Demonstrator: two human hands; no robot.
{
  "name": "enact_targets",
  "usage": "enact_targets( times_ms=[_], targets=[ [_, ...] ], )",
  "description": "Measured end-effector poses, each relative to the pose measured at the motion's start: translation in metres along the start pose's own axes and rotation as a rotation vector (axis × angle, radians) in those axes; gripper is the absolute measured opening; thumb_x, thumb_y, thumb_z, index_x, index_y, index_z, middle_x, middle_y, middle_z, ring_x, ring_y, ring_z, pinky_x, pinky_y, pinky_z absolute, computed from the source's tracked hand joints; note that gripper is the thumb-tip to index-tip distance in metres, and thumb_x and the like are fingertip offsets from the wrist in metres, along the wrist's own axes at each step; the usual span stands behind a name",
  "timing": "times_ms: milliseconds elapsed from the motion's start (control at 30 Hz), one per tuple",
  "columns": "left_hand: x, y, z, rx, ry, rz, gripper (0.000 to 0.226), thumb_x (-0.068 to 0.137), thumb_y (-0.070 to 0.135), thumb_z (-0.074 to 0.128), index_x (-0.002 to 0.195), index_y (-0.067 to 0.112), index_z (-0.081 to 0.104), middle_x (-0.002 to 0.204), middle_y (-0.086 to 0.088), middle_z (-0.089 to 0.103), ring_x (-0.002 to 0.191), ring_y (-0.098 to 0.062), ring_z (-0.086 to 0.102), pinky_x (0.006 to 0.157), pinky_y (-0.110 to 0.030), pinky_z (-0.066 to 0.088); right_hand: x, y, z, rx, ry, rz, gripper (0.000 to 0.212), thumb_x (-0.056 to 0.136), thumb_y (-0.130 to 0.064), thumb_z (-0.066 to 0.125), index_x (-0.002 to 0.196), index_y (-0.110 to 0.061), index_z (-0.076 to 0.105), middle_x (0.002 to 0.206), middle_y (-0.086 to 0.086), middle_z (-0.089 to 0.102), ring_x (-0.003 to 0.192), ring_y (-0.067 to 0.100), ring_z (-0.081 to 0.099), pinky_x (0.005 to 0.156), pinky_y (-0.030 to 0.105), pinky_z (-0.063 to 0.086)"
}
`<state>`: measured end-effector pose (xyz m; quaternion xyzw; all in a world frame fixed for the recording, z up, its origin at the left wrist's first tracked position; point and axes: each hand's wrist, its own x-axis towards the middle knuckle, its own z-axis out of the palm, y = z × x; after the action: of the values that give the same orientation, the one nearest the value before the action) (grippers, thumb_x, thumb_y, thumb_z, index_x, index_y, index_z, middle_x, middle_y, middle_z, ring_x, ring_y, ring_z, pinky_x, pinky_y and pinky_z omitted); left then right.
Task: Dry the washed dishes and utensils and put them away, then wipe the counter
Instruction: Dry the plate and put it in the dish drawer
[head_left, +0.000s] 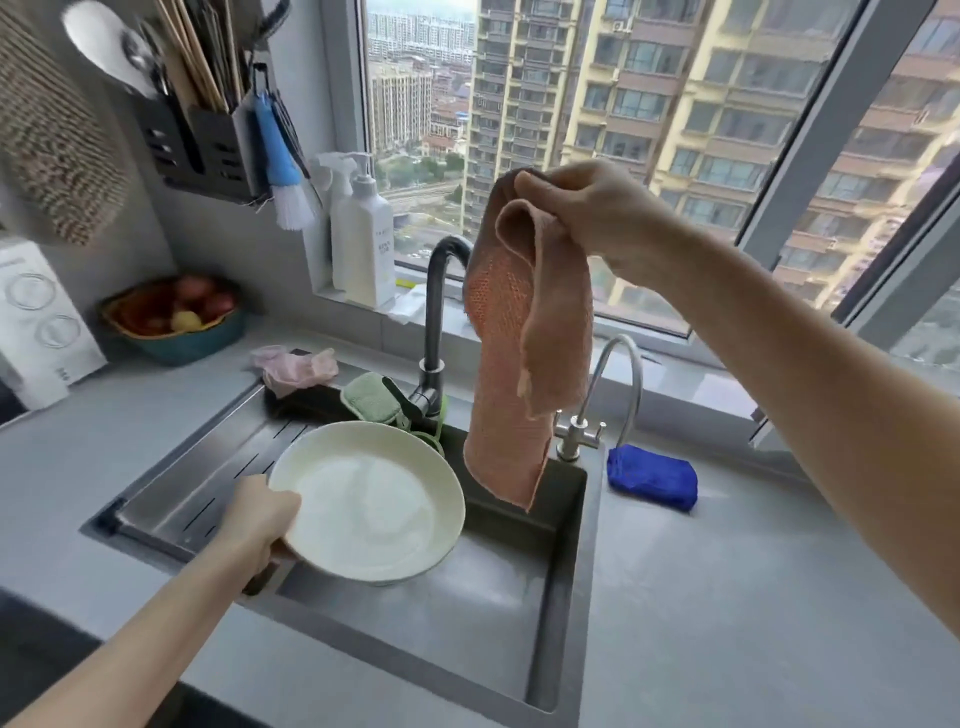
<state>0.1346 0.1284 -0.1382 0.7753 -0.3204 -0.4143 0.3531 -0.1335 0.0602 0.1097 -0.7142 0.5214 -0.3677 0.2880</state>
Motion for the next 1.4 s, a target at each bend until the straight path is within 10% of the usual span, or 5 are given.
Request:
enact_targets(
  times_ms=[100,333,633,933,1400],
  targets=[
    [0.01,0.017,-0.022,0.071,0.1,0.029,0.029,0.086,-0.005,0.044,0.113,-0.008,0.052,0.089,-0.021,0.059,0.067,-0.035,0.057,0.027,-0.027,0.043,0.04,-0.018,0.01,0.097,-0.005,0.047,0.024,0.092,-0.037,0.059,0.08,-0.019,0.067,0.08,0.0,0.067,0.074,0.01,0.063,0.075,0.027,0.056],
    [0.017,0.052,-0.054,0.108,0.191,0.048,0.028,0.085,0.0,0.046,0.112,-0.005,0.052,0.094,-0.022,0.06,0.074,-0.036,0.06,0.034,-0.032,0.051,0.106,0.054,0.011,0.192,0.237,0.436,0.029,0.099,-0.033,0.049,0.094,-0.005,0.053,0.079,0.01,0.054,0.064,0.02,0.056,0.036,0.02,0.046],
    [0.015,0.059,-0.063,0.103,0.067,0.035,0.027,0.089,-0.002,0.047,0.116,-0.007,0.049,0.095,-0.024,0.059,0.067,-0.032,0.058,0.029,-0.031,0.048,0.05,0.098,0.043,-0.348,0.361,0.214,0.035,0.1,-0.024,0.039,0.118,0.0,0.057,0.114,0.017,0.064,0.104,0.032,0.06,0.08,0.033,0.046],
    [-0.043,0.051,-0.04,0.214,-0.266,0.116,0.006,0.09,-0.001,0.052,0.092,0.003,0.057,0.075,-0.016,0.063,0.061,-0.027,0.059,0.03,-0.02,0.043,-0.132,0.092,0.108,-0.176,-0.321,0.39,0.03,0.094,-0.038,0.053,0.111,-0.015,0.057,0.09,0.005,0.065,0.075,0.022,0.068,0.06,0.037,0.061],
    [-0.263,-0.003,0.12,0.412,-1.125,0.357,0.04,0.055,0.014,0.062,0.094,0.013,0.066,0.081,-0.009,0.067,0.058,-0.019,0.064,0.048,-0.025,0.053,-0.477,0.096,0.012,0.152,0.58,0.809,0.02,0.078,0.006,0.045,0.085,-0.002,0.062,0.079,0.016,0.066,0.07,0.033,0.066,0.05,0.034,0.05]
  ],
)
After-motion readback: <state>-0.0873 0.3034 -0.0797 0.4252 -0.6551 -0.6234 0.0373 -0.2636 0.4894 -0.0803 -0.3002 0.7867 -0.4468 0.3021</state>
